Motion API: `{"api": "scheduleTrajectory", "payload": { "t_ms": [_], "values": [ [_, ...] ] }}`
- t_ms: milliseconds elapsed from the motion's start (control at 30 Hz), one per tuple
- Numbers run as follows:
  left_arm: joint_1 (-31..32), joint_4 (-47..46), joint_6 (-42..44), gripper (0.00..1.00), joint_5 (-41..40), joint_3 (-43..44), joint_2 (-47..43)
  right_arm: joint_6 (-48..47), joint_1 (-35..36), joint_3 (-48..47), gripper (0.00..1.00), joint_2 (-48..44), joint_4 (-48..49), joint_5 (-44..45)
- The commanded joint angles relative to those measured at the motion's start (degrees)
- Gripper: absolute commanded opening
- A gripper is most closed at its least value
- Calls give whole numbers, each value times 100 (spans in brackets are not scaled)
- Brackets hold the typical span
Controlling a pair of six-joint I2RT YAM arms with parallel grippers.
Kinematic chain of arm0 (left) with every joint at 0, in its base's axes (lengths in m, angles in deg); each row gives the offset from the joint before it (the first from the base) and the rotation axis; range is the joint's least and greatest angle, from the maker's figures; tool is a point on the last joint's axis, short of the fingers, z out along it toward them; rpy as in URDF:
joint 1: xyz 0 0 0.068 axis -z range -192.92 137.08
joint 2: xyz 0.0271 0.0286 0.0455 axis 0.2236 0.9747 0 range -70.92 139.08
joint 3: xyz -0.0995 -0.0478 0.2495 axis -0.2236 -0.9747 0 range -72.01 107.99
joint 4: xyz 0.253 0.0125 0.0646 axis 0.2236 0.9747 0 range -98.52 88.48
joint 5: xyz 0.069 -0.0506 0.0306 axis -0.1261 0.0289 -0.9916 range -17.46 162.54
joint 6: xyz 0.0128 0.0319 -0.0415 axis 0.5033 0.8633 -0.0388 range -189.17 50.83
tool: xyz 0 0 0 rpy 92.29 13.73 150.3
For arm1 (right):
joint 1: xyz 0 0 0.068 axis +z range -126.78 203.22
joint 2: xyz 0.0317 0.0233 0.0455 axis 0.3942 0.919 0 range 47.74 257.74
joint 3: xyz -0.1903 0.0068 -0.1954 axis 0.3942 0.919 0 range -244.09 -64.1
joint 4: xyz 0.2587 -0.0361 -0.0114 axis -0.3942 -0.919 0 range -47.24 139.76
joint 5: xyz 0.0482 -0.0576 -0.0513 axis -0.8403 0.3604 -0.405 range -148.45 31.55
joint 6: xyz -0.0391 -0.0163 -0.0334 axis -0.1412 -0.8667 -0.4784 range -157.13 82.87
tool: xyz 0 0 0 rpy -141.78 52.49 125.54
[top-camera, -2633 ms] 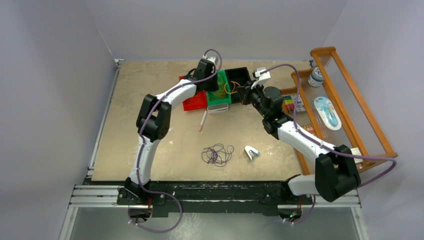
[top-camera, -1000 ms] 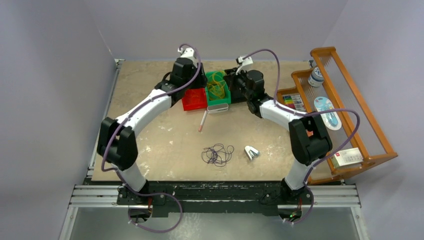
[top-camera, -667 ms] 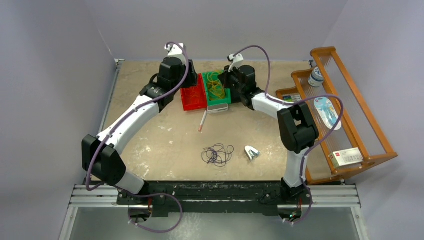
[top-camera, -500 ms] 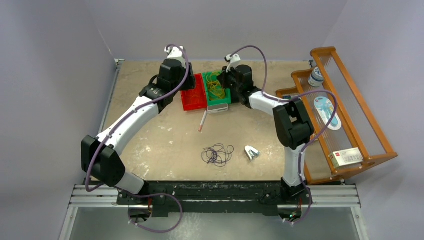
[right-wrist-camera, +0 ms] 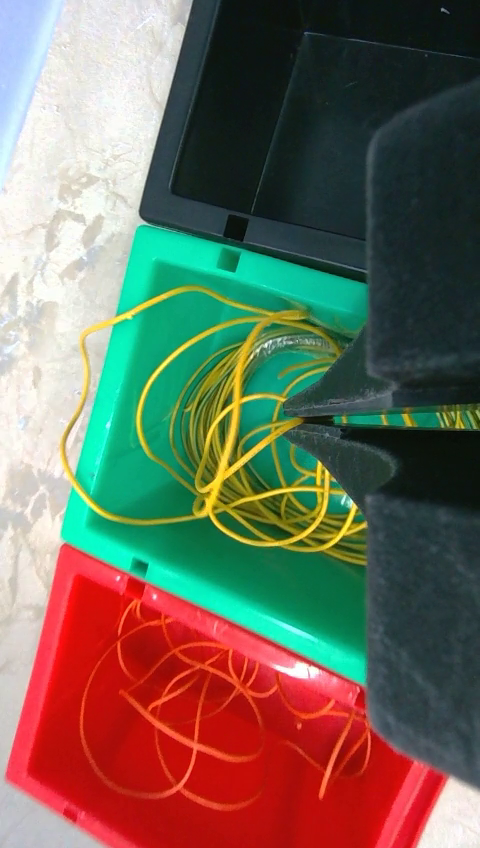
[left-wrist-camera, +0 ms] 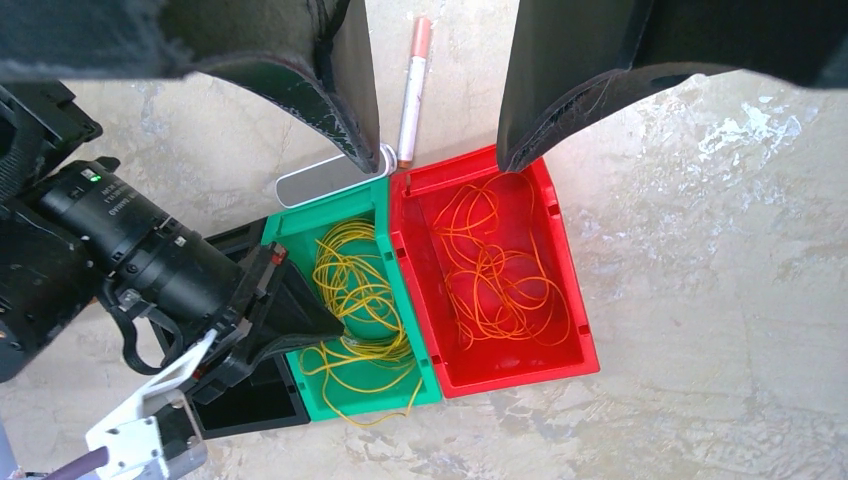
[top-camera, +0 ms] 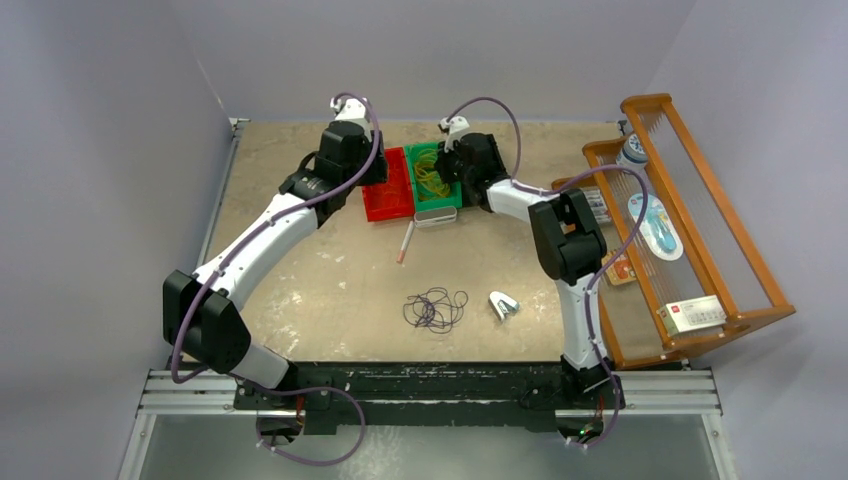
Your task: Untangle the cables
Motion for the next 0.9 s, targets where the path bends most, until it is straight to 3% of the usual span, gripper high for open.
{"api": "scheduleTrajectory", "payload": {
  "t_ms": [0,400,733,867],
  "values": [
    [-52,-193,79,46,-57,-39,-220,-313,9,-457,6,74,-223,128],
    [-492,-792,-494,47,648,613,719,-591,280,-909,7,407,-1125,372],
    [-679,-1053,-372,47,1245,2242,2250,-529,354,-171,6,108,-958,368],
    [-687,-692,-175,47,1608,3222,3146,-413,356,-7,6,28,-1014,142]
  ]
}}
